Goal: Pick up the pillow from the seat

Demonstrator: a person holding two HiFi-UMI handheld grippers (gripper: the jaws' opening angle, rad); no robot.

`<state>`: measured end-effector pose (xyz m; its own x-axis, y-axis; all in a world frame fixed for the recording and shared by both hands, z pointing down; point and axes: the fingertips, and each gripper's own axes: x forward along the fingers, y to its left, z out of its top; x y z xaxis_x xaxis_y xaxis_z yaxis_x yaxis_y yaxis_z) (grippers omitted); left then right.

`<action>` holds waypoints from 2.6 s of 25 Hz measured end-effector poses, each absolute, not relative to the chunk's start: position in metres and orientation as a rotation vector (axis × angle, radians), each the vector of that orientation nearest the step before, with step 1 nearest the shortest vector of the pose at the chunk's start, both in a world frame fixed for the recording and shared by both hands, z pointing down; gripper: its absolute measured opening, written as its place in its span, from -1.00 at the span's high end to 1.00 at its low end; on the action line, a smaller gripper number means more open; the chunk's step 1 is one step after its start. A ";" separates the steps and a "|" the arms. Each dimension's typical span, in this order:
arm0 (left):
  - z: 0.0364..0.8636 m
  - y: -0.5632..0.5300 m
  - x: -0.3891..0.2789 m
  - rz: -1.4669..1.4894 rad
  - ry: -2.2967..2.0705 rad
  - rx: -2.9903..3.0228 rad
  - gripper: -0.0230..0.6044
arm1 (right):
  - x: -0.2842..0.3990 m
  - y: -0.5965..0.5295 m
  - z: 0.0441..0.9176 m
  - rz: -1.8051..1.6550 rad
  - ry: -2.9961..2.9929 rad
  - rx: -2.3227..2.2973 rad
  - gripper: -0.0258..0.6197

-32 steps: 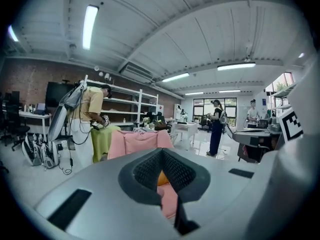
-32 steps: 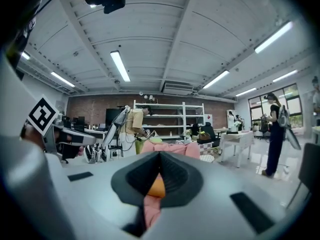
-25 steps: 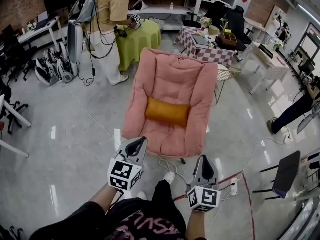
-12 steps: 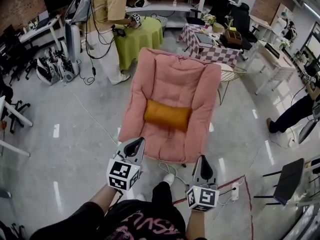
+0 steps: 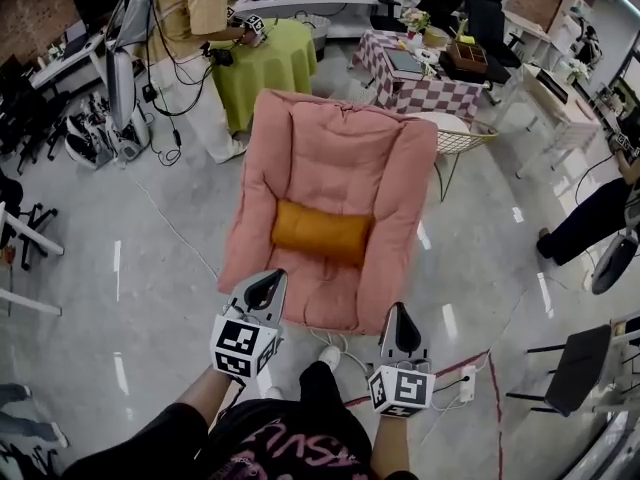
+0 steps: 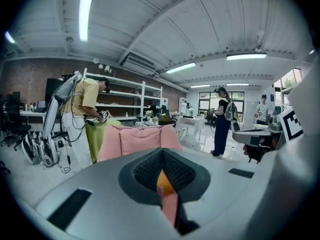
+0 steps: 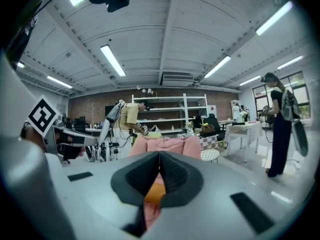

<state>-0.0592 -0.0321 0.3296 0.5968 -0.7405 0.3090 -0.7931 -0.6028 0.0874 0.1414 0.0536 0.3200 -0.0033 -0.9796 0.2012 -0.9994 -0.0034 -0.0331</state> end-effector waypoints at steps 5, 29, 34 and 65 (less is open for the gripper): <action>0.334 -0.057 -0.027 0.365 -1.281 2.597 0.90 | 0.169 0.025 0.328 0.269 -2.154 2.097 0.86; 0.342 -0.121 -0.020 0.417 -1.397 2.475 0.90 | 0.176 -0.062 0.341 0.353 -2.272 1.930 0.85; 0.356 -0.138 -0.026 0.444 -1.366 2.474 0.90 | 0.167 -0.077 0.348 0.366 -2.244 1.941 0.85; 0.526 -0.246 -0.043 0.617 -1.193 2.343 0.48 | 0.141 -0.184 0.492 0.579 -2.124 1.855 0.58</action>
